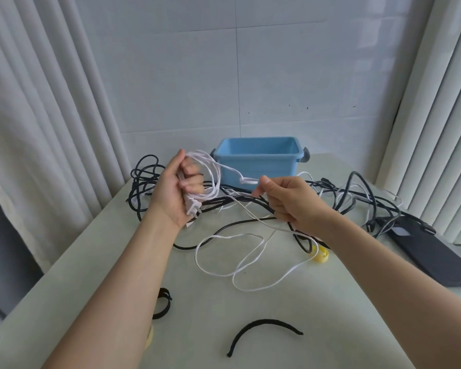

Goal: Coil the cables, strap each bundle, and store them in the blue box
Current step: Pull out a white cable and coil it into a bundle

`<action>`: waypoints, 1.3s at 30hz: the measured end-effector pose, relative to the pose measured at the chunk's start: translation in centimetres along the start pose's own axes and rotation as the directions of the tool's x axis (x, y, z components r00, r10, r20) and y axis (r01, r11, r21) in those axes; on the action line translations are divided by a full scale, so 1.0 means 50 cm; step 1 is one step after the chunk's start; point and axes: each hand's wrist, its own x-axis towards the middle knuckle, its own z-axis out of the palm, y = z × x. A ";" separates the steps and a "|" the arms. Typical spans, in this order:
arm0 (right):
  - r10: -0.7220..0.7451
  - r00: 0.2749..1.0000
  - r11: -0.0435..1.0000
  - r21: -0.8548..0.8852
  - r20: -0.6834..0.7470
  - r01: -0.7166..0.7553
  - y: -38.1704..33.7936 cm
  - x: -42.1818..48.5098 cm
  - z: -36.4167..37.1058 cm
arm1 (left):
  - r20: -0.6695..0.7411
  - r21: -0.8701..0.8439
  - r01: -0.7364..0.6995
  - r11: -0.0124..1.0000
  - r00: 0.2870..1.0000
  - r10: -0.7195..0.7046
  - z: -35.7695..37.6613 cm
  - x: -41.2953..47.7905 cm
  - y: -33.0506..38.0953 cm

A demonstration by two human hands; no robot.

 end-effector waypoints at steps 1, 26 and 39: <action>0.014 0.999 1.000 0.017 -0.040 -0.013 0.007 0.004 -0.005 | -0.031 -0.030 -0.019 0.999 0.999 0.018 -0.004 0.002 -0.003; 0.140 0.948 0.411 -0.887 0.288 0.209 -0.054 -0.033 0.017 | -0.089 0.279 -0.299 0.912 0.938 0.335 0.039 -0.001 0.001; -0.018 0.923 0.566 -0.757 0.385 0.327 -0.183 -0.104 0.070 | 0.276 0.943 -0.287 0.170 0.957 0.086 0.049 -0.026 -0.052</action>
